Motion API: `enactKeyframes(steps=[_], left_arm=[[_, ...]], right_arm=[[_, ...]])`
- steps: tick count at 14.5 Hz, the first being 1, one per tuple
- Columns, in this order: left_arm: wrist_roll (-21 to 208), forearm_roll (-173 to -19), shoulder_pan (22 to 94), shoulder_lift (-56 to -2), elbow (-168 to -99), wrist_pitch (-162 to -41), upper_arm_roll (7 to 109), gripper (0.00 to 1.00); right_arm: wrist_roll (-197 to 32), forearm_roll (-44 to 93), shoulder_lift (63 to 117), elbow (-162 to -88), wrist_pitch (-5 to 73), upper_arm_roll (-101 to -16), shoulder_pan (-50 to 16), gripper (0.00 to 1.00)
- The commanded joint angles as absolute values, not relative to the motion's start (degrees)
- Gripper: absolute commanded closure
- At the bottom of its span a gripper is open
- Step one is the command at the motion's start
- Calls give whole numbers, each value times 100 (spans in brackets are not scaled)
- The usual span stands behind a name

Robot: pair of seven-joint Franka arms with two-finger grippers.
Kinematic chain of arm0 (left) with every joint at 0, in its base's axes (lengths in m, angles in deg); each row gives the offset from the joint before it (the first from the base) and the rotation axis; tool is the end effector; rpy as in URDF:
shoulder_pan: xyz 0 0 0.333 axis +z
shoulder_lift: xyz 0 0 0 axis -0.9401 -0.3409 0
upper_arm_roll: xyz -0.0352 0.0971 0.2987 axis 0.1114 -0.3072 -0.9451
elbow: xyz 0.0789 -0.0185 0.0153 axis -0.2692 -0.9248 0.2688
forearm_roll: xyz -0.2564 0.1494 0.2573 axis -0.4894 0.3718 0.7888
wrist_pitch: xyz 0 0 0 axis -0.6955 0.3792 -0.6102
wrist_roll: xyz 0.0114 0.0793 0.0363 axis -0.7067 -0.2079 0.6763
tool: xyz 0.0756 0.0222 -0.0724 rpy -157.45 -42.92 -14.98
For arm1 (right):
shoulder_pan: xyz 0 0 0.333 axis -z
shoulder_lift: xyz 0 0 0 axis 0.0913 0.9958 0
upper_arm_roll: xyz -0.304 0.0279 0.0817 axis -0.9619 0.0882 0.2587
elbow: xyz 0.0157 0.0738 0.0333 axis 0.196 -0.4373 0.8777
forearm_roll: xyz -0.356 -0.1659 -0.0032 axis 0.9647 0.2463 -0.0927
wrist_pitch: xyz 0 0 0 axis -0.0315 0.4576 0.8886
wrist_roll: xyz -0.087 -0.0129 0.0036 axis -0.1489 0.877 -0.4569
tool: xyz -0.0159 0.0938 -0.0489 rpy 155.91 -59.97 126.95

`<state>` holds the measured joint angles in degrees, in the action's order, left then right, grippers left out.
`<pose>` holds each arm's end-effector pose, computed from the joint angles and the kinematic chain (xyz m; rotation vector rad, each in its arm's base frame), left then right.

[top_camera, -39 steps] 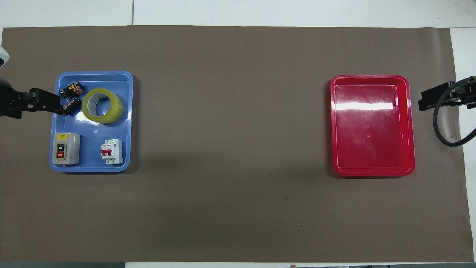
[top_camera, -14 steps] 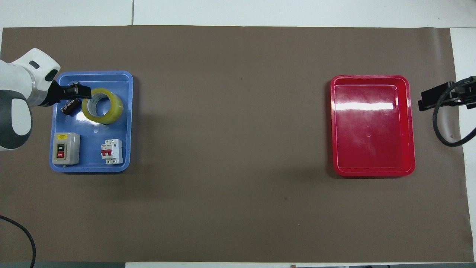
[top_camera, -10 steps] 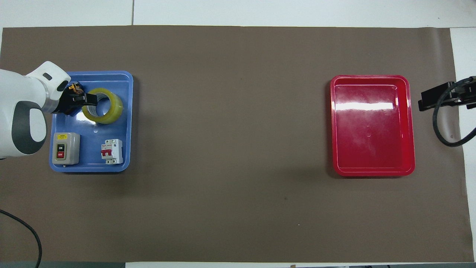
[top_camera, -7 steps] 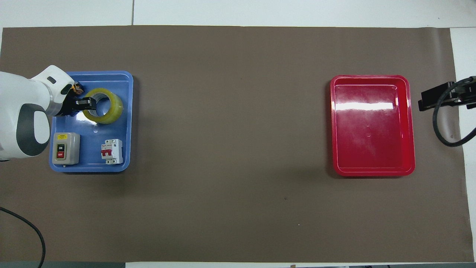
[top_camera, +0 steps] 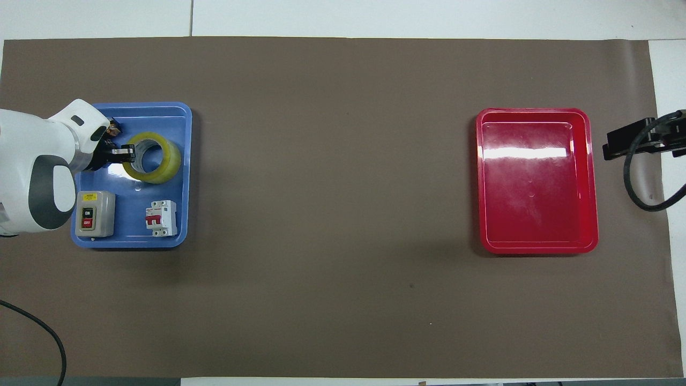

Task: Place and move tape with both arms
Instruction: 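Lift the yellow tape with the left gripper and carry it toward the table center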

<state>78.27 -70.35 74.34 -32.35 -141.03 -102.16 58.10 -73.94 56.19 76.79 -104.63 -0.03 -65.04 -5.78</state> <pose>0.6012 0.0170 0.3428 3.1308 0.0329 0.2312 0.5525 0.0054 0.6534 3.1205 0.0144 -0.0407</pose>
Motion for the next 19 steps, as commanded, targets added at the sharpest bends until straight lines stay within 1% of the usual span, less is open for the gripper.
enactKeyframes(steps=[1, 3, 5, 8, 9, 11, 13, 16, 19], left_arm=[[7843, -6938, 7464, -3225, -14378, -10562, 5809, 100], [7826, -6938, 7464, -3225, -14335, -10501, 5800, 100], [7817, -6938, 7464, -3182, -14142, -10370, 5783, 100], [7826, -6938, 7446, -3050, -13353, -9142, 5730, 100], [7834, -6938, 7403, -2989, -13176, -8860, 5730, 100], [7887, -6930, 7289, -2874, -13078, -8568, 5739, 100], [8446, -6895, 6808, -2839, -13086, -8540, 5739, 100], [10034, -6377, 5692, -2873, -13174, -8558, 5748, 100], [11522, -6218, 4550, -2953, -13113, -8611, 5748, 100]], right_arm=[[-7508, 5544, 7668, -10484, -9, -6488, -524, 0], [-7508, 5535, 7668, -10484, -9, -6488, -524, 0], [-7508, 5535, 7659, -10484, -1, -6488, -524, 0], [-7508, 5544, 7659, -10484, -9, -6488, -524, 0], [-7508, 5535, 7659, -10484, -9, -6488, -524, 0], [-7508, 5535, 7659, -10484, -9, -6488, -524, 0], [-7508, 5535, 7659, -10493, -9, -6488, -524, 0], [-7508, 5535, 7659, -10484, -9, -6488, -524, 0], [-7508, 5535, 7659, -10493, -9, -6488, -524, 0]])
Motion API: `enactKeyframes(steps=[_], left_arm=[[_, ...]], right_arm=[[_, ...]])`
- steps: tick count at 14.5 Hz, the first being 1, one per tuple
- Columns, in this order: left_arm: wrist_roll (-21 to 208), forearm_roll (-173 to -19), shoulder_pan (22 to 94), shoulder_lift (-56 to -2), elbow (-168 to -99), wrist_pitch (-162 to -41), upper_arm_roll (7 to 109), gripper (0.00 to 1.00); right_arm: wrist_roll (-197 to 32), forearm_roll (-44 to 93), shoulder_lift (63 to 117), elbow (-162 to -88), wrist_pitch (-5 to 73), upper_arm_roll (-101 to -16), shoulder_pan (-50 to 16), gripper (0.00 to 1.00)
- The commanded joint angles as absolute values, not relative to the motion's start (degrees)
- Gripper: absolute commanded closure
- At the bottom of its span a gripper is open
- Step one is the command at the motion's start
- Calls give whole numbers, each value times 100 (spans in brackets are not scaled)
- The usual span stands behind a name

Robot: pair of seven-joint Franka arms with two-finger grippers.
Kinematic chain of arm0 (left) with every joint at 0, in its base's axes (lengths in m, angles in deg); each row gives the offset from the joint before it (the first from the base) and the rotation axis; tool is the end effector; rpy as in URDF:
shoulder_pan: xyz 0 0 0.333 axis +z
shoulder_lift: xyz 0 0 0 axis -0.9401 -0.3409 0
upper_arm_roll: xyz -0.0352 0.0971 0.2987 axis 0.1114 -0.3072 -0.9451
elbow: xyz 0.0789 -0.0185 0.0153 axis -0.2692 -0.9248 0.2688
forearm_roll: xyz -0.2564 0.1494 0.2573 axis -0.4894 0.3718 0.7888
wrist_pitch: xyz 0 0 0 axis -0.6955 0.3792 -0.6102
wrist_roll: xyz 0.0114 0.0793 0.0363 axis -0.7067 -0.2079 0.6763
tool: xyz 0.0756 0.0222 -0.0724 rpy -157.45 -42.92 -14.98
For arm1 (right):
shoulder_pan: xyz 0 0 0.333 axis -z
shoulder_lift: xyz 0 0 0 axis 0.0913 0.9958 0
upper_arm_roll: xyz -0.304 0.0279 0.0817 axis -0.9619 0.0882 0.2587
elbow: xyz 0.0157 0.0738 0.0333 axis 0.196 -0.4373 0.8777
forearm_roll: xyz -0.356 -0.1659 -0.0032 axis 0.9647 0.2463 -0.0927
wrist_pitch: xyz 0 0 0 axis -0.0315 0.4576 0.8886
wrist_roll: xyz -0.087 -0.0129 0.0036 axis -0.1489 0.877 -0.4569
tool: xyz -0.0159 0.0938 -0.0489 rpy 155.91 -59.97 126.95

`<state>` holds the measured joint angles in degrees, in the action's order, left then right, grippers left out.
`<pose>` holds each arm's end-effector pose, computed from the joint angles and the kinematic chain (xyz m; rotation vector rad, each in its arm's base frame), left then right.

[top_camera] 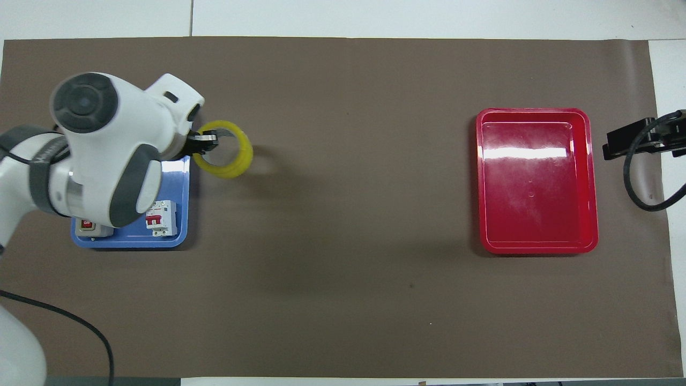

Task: Place and move tape with both arms
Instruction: 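Lift the yellow tape with the left gripper and carry it toward the table center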

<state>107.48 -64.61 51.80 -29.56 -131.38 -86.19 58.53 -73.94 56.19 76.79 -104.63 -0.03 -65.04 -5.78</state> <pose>0.5731 -0.2185 0.4228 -3.0944 -0.1242 -0.1763 0.5525 0.0054 0.6534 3.1205 0.0144 -0.0407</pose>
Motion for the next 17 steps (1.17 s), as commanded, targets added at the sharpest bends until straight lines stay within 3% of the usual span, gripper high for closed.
enactKeyframes(steps=[1, 4, 7, 13, 15, 16, 17], left_arm=[[11961, -6096, 4250, -3083, -13069, -8654, 5748, 100], [12729, -5980, 3590, -3409, -12806, -8690, 5748, 100], [13273, -5806, 3150, -4128, -12227, -8699, 5748, 100], [13372, -5646, 3139, -4210, -12462, -9305, 5783, 100], [13310, -5655, 3245, -4079, -12497, -9288, 5783, 21], [13275, -5655, 3263, -3878, -12645, -9279, 5783, 0], [13171, -5655, 3393, -3632, -12873, -9279, 5783, 0]], right_arm=[[-7508, 5535, 7659, -10493, -9, -6488, -524, 0], [-7508, 5535, 7659, -10519, -9, -6488, -515, 0], [-7508, 5535, 7633, -10546, -9, -6497, -515, 0], [-7499, 5535, 7624, -10572, 0, -6497, -515, 0], [-7499, 5535, 7624, -10581, 0, -6497, -515, 0], [-7490, 5543, 7624, -10572, 0, -6497, -515, 0], [-7490, 5535, 7624, -10572, 0, -6497, -506, 0]])
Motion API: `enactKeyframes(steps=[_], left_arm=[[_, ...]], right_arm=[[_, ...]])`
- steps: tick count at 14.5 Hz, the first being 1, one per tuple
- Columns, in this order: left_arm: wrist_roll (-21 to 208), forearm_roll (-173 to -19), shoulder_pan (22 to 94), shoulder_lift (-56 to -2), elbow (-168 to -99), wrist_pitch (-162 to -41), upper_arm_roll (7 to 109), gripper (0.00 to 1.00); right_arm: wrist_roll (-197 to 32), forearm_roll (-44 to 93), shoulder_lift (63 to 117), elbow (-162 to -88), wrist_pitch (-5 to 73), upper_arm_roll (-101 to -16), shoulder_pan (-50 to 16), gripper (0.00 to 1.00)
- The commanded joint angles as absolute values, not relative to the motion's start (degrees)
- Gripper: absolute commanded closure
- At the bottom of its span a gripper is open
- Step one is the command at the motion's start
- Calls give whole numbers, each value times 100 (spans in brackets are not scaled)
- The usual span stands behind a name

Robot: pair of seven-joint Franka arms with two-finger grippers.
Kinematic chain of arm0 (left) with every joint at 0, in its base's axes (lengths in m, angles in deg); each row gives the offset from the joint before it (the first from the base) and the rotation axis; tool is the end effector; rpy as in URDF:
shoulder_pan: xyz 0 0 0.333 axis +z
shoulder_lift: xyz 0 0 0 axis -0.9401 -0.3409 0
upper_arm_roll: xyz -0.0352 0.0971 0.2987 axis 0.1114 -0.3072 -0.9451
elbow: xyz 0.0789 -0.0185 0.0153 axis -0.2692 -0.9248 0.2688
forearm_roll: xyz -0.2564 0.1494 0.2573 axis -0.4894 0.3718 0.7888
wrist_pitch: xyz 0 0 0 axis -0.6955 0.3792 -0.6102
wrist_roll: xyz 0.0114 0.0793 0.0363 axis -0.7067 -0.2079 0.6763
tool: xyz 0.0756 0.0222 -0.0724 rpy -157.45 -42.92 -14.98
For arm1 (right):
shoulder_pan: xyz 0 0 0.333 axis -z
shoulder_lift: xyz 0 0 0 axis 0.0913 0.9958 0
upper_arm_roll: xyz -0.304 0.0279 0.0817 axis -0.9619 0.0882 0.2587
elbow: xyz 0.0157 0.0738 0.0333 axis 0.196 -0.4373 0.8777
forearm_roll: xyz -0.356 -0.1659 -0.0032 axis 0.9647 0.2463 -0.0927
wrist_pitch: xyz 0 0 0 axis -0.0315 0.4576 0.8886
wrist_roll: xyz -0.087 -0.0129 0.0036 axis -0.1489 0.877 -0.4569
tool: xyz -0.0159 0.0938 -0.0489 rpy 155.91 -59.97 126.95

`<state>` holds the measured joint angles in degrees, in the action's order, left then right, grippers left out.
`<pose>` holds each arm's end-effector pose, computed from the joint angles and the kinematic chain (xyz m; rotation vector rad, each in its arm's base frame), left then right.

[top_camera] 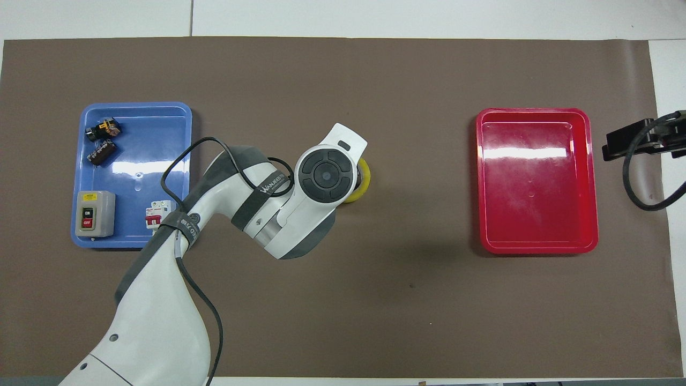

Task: Place and move tape with both arms
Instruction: 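Lift the yellow tape with the left gripper and carry it toward the table center, then release the tape on the table while the right gripper reaches toward it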

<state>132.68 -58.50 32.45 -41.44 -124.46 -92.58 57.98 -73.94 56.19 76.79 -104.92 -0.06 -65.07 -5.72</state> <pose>0.5118 -0.4219 0.3584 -3.0963 -0.1903 -0.2974 0.5525 0.0045 0.6511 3.1203 0.0120 -0.0495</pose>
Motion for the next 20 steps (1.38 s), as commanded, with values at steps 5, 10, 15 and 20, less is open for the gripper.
enactKeyframes(steps=[5, 10, 15, 20], left_arm=[[11792, -5891, 4281, -2787, -13464, -9060, 5800, 0], [9719, -6858, 5493, -2163, -13403, -8077, 5783, 0], [8390, -7236, 6328, -1959, -12299, -6496, 5721, 0], [7949, -7352, 6848, -2249, -11163, -5343, 5721, 0]], right_arm=[[-7534, 5535, 7370, -11150, 287, -6488, -532, 0], [-7281, 5613, 7395, -11275, 650, -6365, -934, 0], [-5507, 5579, 8132, -10889, 789, -6365, -2252, 0], [-4845, 5526, 8888, -10994, 1993, -6338, -3063, 0]])
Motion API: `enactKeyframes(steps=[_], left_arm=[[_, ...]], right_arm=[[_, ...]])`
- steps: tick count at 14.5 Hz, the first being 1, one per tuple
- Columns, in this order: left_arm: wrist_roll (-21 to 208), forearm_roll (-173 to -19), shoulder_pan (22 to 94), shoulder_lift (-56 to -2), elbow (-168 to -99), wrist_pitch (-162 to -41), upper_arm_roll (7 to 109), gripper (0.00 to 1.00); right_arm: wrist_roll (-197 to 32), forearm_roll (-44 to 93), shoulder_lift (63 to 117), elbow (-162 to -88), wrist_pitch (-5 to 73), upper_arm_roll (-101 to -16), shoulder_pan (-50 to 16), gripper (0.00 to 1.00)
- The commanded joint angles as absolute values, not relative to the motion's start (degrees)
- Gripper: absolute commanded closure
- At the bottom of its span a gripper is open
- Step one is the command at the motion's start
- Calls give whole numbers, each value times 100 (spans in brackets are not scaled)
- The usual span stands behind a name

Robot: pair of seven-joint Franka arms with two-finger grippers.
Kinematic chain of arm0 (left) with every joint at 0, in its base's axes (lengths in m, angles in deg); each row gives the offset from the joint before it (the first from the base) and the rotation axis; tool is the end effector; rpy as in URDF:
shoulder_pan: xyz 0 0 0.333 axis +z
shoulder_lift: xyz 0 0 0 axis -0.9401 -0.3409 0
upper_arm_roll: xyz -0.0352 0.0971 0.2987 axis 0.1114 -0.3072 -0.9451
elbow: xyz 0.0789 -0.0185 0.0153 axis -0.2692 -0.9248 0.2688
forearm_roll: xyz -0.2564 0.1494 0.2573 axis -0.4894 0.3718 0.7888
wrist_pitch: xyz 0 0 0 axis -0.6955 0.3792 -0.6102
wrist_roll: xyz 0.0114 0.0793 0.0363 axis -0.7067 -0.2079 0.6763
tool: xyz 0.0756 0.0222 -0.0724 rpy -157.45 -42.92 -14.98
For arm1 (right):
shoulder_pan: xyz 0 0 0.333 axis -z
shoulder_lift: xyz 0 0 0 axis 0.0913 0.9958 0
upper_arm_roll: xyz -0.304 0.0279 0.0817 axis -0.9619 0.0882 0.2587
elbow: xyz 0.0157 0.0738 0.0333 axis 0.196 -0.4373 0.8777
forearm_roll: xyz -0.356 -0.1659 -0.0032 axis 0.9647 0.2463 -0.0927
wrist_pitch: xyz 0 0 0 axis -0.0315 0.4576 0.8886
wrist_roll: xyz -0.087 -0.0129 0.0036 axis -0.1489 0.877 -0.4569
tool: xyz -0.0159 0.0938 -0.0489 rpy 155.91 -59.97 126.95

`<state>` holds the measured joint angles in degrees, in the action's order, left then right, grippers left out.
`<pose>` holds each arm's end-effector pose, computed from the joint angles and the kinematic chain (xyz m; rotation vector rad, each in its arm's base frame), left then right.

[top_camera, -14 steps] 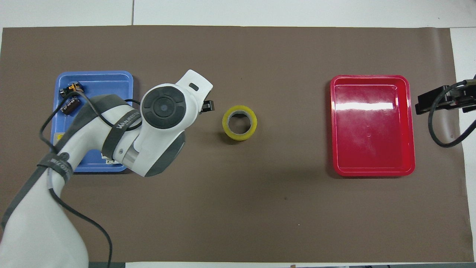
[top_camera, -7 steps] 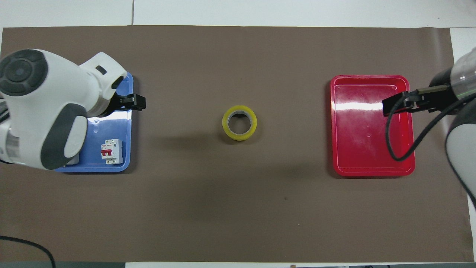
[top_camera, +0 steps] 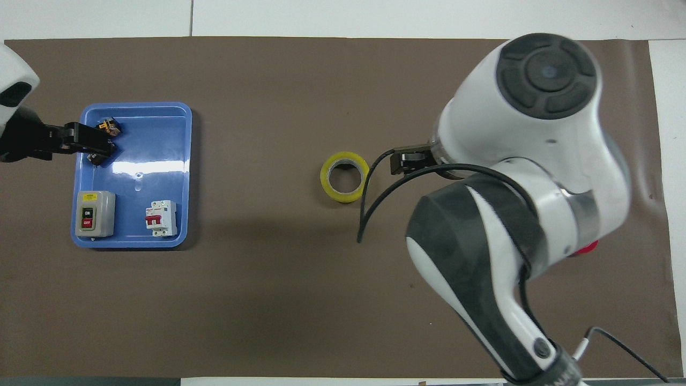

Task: Place and move tape with both arms
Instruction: 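Lower the right gripper onto the yellow tape and grasp it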

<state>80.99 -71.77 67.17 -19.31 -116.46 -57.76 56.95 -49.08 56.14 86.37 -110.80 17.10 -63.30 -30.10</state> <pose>0.5604 -0.0455 0.6080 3.1237 -0.0486 0.0430 0.5577 0.2787 0.5297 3.1288 0.0552 0.0058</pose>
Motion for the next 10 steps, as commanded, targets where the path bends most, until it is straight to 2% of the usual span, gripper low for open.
enactKeyframes(steps=[1, 3, 5, 7, 10], left_arm=[[7958, -7343, 6849, -2302, -11083, -5254, 5721, 0], [7932, -7316, 6857, -2233, -11169, -5280, 5713, 0], [7922, -7299, 6849, -1961, -11652, -5349, 5713, 0], [7922, -7299, 6849, -1933, -11706, -5332, 5713, 0], [7922, -7299, 6849, -1942, -11698, -5367, 5704, 0]], right_arm=[[-4845, 5535, 8976, -11011, 2134, -6338, -3081, 0], [-4845, 5535, 9257, -11038, 2511, -6338, -3212, 0], [-4836, 5605, 9661, -11082, 2898, -6338, -3292, 0], [-4836, 5631, 10039, -11099, 3337, -6338, -3467, 0], [-5177, 5693, 10146, -11467, 3812, -6338, -3503, 0]])
